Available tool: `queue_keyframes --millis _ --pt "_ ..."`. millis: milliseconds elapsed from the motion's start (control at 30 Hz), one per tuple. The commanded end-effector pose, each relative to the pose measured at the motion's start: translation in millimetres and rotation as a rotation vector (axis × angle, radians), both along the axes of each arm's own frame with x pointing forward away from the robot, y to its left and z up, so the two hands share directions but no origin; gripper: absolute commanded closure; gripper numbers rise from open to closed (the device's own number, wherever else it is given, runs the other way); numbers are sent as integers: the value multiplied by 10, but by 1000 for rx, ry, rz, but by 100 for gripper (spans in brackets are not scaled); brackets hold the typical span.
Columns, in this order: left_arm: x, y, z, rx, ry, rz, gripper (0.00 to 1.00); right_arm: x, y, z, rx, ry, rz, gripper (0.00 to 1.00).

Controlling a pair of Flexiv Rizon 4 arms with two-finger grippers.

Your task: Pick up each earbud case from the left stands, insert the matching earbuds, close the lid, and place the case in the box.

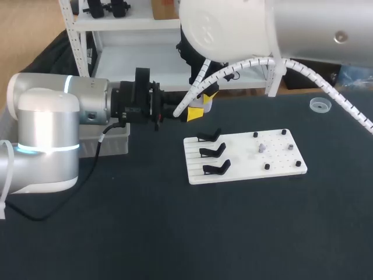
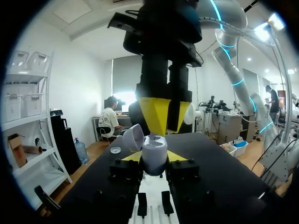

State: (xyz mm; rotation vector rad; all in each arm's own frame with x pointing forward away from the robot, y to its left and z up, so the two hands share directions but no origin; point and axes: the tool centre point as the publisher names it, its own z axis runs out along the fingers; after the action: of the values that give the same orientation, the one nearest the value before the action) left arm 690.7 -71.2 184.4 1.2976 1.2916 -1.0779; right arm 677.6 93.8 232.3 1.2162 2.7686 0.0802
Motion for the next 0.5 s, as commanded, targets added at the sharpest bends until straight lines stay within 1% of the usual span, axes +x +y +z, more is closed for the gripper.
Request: queue_keyframes --millis 33,133,500 --pt "10 7 2 -2 -1 1 100 9 -16 6 -1 1 -5 100" --pt "10 7 2 -2 -1 1 100 23 -17 8 12 4 -13 100" --pt "10 7 2 -2 -1 1 100 53 -10 -3 9 9 -17 100"
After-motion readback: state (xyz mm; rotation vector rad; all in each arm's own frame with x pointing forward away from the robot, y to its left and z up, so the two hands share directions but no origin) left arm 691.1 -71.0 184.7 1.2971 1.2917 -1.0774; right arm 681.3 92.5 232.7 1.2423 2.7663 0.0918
